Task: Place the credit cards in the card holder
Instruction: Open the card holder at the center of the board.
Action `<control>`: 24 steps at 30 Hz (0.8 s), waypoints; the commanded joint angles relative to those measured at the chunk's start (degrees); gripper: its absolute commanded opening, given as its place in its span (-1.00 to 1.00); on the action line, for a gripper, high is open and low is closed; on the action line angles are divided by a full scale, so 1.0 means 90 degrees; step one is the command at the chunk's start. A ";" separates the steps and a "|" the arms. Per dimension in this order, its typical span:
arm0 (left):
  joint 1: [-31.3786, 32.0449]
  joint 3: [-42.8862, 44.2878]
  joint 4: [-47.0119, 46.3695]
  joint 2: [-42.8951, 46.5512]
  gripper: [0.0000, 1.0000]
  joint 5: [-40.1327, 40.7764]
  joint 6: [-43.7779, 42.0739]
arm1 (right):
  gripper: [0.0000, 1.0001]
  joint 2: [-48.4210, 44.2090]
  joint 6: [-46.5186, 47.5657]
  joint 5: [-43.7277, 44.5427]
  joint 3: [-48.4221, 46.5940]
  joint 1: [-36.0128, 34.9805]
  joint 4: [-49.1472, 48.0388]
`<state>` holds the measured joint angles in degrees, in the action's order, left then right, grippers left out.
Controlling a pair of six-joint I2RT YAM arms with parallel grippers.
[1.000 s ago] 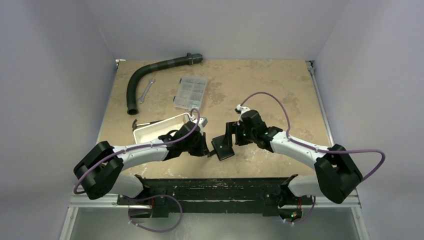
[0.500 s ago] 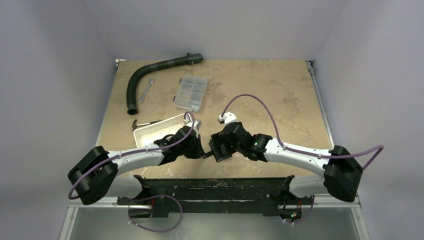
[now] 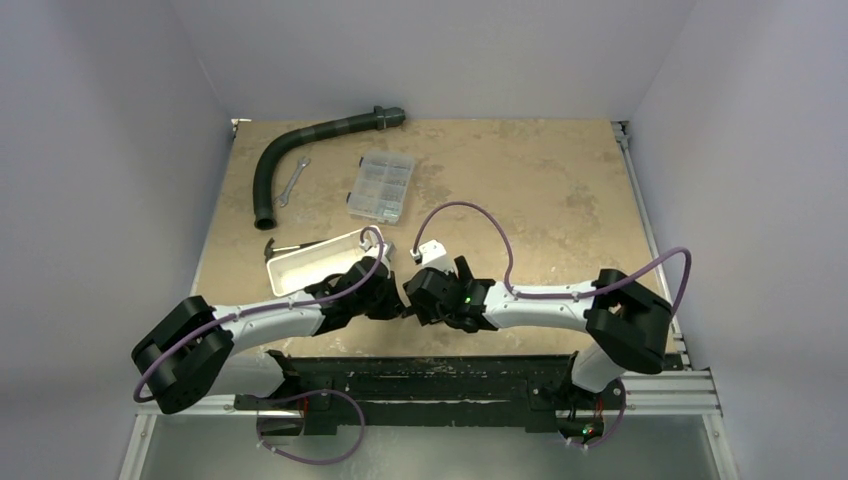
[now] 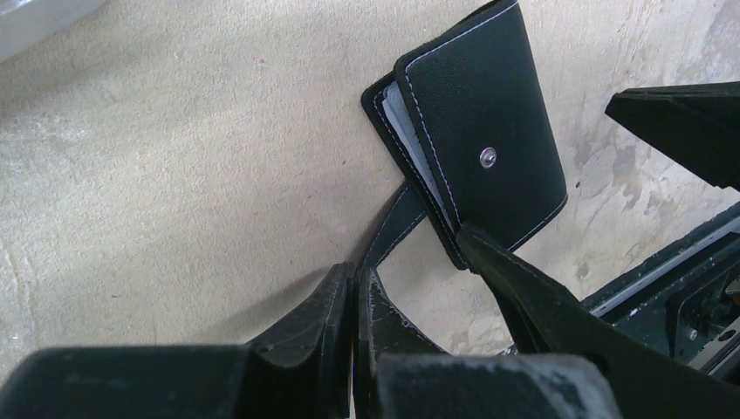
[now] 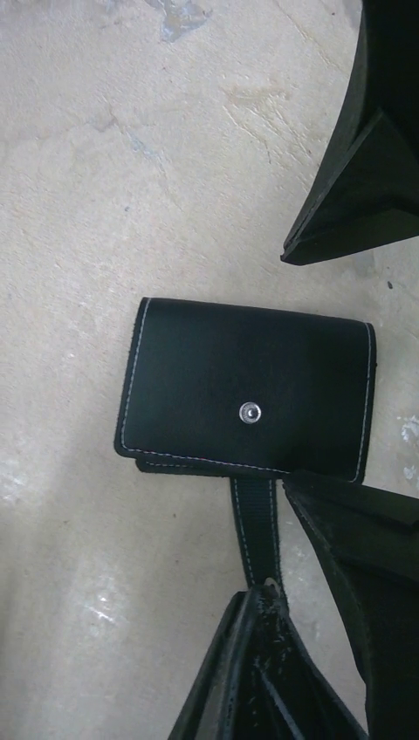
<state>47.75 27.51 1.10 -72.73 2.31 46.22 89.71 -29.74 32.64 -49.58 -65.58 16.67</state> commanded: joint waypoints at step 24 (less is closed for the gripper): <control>-0.0006 -0.0091 -0.0334 0.0033 -1.00 0.0165 0.0065 | 0.13 -0.1289 -0.0485 0.0565 0.0343 0.0294 -0.0088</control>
<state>47.68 26.85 -0.05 -72.84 2.83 46.94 81.41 -34.39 39.48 -49.45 -66.78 17.65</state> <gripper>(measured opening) 0.044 0.599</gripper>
